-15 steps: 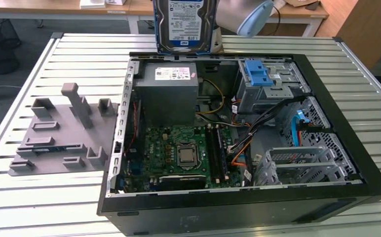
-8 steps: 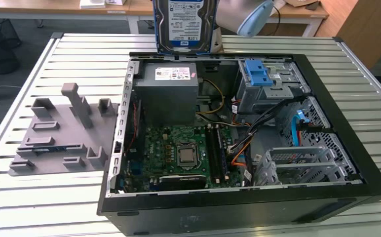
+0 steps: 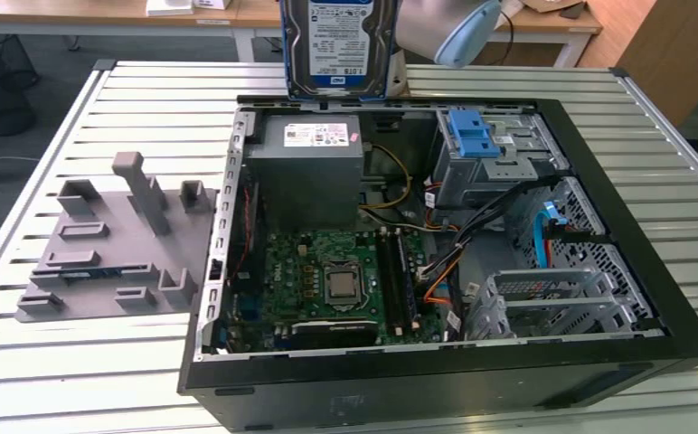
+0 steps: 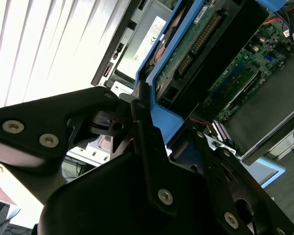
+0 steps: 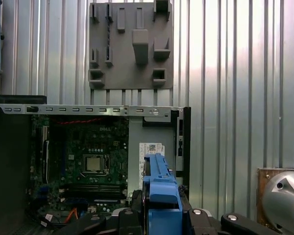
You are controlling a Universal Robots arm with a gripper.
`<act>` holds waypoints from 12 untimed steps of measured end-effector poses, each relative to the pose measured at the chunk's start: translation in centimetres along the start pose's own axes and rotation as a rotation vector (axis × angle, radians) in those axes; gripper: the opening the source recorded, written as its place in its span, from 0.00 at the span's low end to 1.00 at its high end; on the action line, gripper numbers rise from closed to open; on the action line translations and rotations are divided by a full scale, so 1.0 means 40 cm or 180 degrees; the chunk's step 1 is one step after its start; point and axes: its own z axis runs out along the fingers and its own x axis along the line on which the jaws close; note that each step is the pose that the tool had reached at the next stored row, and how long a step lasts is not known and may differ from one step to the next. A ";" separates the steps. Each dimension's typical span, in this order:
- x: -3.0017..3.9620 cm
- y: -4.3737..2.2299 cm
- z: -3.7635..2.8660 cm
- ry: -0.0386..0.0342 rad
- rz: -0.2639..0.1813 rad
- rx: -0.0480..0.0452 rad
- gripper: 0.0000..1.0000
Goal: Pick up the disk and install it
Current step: 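Pick up the disk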
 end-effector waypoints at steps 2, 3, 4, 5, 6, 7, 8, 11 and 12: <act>0.001 0.000 0.000 0.0000 -0.0001 0.0000 0.36; 0.003 0.000 0.000 0.0000 -0.0001 0.0000 0.36; 0.005 0.000 0.000 0.0000 0.0000 0.0000 0.36; 0.007 0.000 0.000 0.0000 0.0000 0.0000 0.36; 0.009 0.000 0.000 0.0000 0.0000 0.0000 0.36; 0.011 0.000 0.000 0.0000 0.0000 0.0000 0.36; 0.013 0.000 0.000 0.0000 0.0000 0.0000 0.36; 0.017 0.000 0.000 0.0000 0.0000 0.0000 0.36; 0.019 0.000 0.000 0.0000 0.0000 0.0000 0.36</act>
